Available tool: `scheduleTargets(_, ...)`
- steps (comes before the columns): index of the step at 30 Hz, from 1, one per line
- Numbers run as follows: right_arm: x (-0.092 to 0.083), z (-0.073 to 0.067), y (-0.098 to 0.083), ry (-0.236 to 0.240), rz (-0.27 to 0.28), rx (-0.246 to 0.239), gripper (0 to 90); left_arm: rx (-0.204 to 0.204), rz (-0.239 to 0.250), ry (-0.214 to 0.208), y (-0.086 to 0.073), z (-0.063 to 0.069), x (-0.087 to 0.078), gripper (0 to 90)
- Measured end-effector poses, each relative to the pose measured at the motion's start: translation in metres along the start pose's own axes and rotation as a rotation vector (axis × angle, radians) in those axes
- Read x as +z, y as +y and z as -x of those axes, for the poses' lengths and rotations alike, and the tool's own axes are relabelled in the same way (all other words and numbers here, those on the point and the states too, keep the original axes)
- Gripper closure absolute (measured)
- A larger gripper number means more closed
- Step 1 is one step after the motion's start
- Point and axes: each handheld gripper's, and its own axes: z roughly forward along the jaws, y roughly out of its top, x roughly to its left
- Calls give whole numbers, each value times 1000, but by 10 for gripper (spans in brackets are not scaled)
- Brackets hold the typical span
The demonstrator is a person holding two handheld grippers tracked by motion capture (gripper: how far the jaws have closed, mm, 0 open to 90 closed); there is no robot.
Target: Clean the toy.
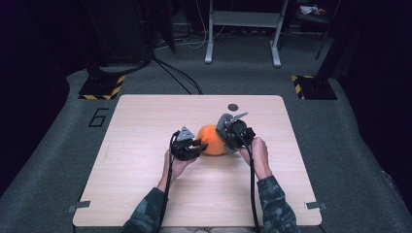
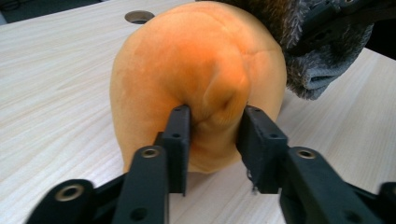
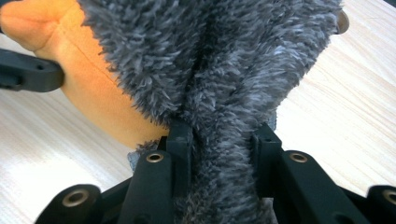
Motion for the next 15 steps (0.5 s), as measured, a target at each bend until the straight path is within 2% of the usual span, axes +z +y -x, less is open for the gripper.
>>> scheduleTargets(3, 1, 2, 0, -4, 3, -1, 672, 31, -23, 28, -1, 0, 1, 524)
scheduleTargets(6, 2, 4, 0, -3, -1, 6, 672, 43, -12, 29, -4, 2, 4, 481)
scheduleTargets(9, 3, 5, 0, 3, 1, 9, 672, 103, -8, 46, -6, 5, 9, 482)
scheduleTargets(10, 4, 5, 0, -1, -2, 18, 672, 123, -14, 53, -6, 5, 11, 520)
scheduleTargets(13, 5, 6, -1, -1, 5, 23, 672, 119, 8, 63, -8, 7, 15, 670)
scheduleTargets(15, 5, 7, -2, 0, 2, 33, 672, 124, 5, 68, -7, 8, 15, 750)
